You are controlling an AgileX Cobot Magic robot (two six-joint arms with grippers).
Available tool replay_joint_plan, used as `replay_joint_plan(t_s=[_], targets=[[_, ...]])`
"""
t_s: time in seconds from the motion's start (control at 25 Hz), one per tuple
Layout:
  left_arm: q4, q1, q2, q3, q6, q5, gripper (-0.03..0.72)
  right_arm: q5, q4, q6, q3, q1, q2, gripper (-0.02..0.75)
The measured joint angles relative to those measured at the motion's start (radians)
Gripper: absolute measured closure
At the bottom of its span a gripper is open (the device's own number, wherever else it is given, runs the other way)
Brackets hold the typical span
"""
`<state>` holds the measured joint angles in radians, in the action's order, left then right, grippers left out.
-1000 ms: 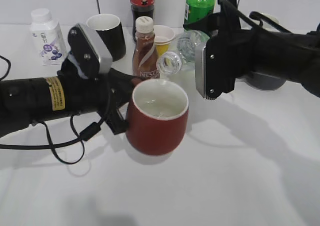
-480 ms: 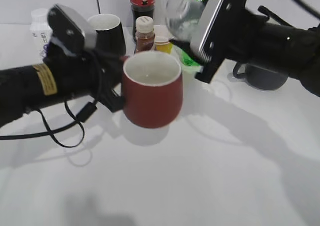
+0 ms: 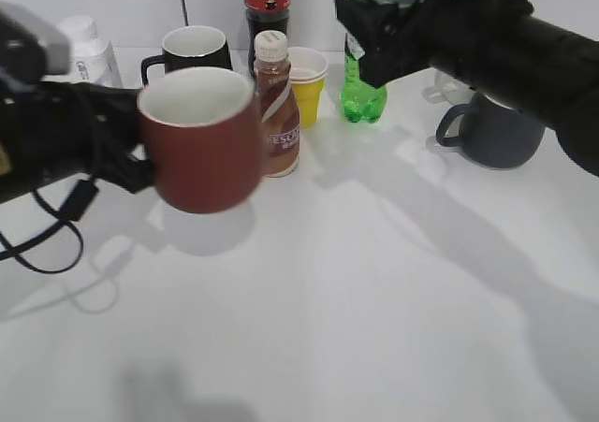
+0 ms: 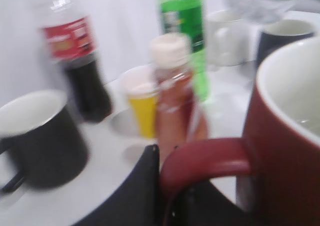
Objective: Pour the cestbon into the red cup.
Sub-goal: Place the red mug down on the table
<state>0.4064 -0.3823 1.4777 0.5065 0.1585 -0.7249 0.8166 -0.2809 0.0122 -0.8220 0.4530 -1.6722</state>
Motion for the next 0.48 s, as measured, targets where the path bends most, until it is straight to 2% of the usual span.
replay_joint_plan(t_s=[0.24,0.36,0.48], targets=[[-0.136,0.054,-0.01,-0.032,-0.006,0.014,0.647,-0.188,0.103,-0.044,0.0,0.0,0.0,0.259],[-0.199,0.064,-0.009,-0.032,-0.074,0.017,0.647,-0.207,0.125,-0.046,0.0,0.0,-0.006,0.259],[-0.328,0.065,0.015,-0.032,-0.188,-0.019,0.647,-0.191,0.131,-0.046,0.0,-0.001,-0.049,0.259]])
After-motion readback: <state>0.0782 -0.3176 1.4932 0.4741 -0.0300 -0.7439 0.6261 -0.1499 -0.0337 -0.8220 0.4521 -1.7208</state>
